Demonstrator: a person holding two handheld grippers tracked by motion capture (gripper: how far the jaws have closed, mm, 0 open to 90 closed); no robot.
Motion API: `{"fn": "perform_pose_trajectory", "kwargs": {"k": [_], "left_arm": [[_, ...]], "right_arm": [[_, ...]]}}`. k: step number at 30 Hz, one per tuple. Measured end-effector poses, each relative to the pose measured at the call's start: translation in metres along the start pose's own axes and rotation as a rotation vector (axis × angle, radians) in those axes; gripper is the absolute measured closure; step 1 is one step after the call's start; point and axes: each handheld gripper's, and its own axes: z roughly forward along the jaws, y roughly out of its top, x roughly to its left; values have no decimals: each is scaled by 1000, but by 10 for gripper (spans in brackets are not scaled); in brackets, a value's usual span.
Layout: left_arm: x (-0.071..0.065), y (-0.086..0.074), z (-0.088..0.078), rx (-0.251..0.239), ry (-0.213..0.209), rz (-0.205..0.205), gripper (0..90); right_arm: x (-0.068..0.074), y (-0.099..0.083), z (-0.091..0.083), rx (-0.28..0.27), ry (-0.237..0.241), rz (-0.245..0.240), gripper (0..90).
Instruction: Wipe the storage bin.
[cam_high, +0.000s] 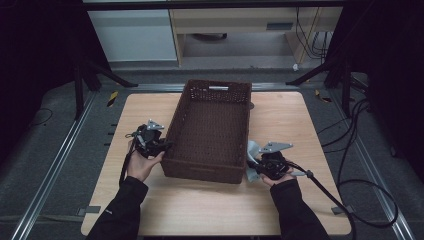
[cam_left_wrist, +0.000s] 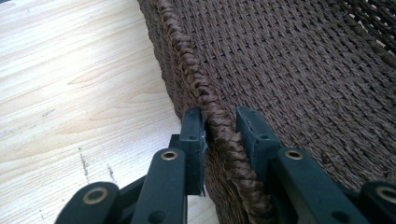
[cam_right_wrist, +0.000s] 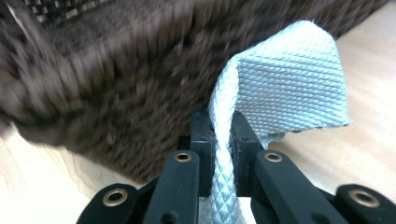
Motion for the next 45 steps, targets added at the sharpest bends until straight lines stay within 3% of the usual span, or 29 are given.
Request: {"fn": "perform_pose_trajectory", "kwargs": {"k": [6,8,12,16,23,29,32,35,40,45], "left_arm": [[0,-1,0,-2,1,0,720],[0,0,0,-2,0,-2,720],[0,0,0,0,2,0,720],[0,0,0,0,3,1,720],[0,0,0,-2,0,-3,720],[0,0,0,-5,2,-7,722],[0,1,0,-3,5,-5,722],[1,1,0,-2,7,-4,721],[0,0,1,-7,11,-7,722],[0,0,1,-5,8,-8,722]], "right_arm": [[3,-8,9,41,17,7,837],[3,-4,4,14,16,5,836],[3,8,-22,-103,3,3,836],[10,15,-33,-135,5,-24,837],[17,0,-21,-62,18,-36,837],[16,-15,-4,16,26,-16,837],[17,-16,0,21,34,-15,837],[17,-12,-9,-17,34,-9,836],[23,1,-37,-133,12,-28,836],[32,-1,-39,-132,21,-34,837]]}}
